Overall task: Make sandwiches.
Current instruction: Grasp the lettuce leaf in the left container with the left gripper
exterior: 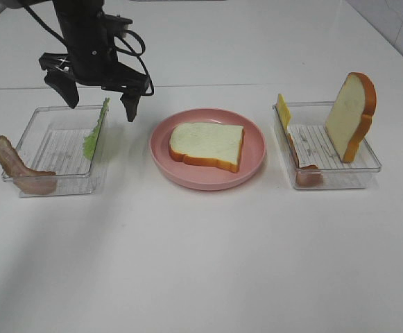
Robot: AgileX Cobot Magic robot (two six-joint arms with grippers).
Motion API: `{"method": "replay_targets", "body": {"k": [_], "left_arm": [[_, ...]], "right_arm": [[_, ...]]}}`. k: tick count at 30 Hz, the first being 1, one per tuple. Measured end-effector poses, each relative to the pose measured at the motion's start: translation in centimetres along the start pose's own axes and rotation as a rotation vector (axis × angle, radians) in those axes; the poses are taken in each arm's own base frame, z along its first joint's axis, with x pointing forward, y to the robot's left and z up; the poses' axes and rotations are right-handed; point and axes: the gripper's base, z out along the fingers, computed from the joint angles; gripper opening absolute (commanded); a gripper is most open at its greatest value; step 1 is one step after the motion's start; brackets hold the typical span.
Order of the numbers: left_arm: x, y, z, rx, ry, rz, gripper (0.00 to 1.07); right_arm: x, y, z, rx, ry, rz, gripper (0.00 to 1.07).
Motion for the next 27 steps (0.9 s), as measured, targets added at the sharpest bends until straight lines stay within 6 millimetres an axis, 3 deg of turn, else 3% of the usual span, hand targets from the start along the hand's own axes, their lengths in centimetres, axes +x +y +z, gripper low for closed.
{"method": "replay_targets", "body": {"k": [6, 9, 10, 11, 12, 13, 14, 16, 17, 18, 27], "left_arm": [[0.2, -0.1, 1.6, -0.005, 0.032, 0.0, 0.97], [0.2, -0.2, 2.0, -0.006, 0.039, 0.001, 0.89], [0.2, -0.2, 2.1, -0.007, 0.042, 0.002, 0.75], [0.2, -0.2, 2.1, -0.007, 0.042, 0.002, 0.75], [0.3, -0.2, 2.2, -0.008, 0.043, 0.002, 0.67], [0.3, -0.2, 2.2, -0.009, 0.044, 0.003, 0.42], [0.3, -0.2, 2.2, -0.009, 0.044, 0.003, 0.42], [0.2, -0.1, 2.3, -0.021, 0.043, 0.008, 0.14], [0.2, -0.1, 2.3, -0.021, 0.043, 0.008, 0.14], [0.2, 0.0, 2.3, -0.028, 0.041, 0.011, 0.07], [0.2, 0.0, 2.3, -0.031, 0.041, 0.012, 0.08]], "right_arm": [[0.0, 0.0, 0.0, 0.0, 0.0, 0.0, 0.96], [0.0, 0.0, 0.0, 0.0, 0.0, 0.0, 0.96], [0.0, 0.0, 0.0, 0.0, 0.0, 0.0, 0.96], [0.0, 0.0, 0.0, 0.0, 0.0, 0.0, 0.96], [0.0, 0.0, 0.0, 0.0, 0.0, 0.0, 0.96], [0.0, 0.0, 0.0, 0.0, 0.0, 0.0, 0.96], [0.0, 0.0, 0.0, 0.0, 0.0, 0.0, 0.96], [0.0, 0.0, 0.0, 0.0, 0.0, 0.0, 0.96], [0.0, 0.0, 0.0, 0.0, 0.0, 0.0, 0.96], [0.0, 0.0, 0.0, 0.0, 0.0, 0.0, 0.96], [0.0, 0.0, 0.0, 0.0, 0.0, 0.0, 0.96]]}}
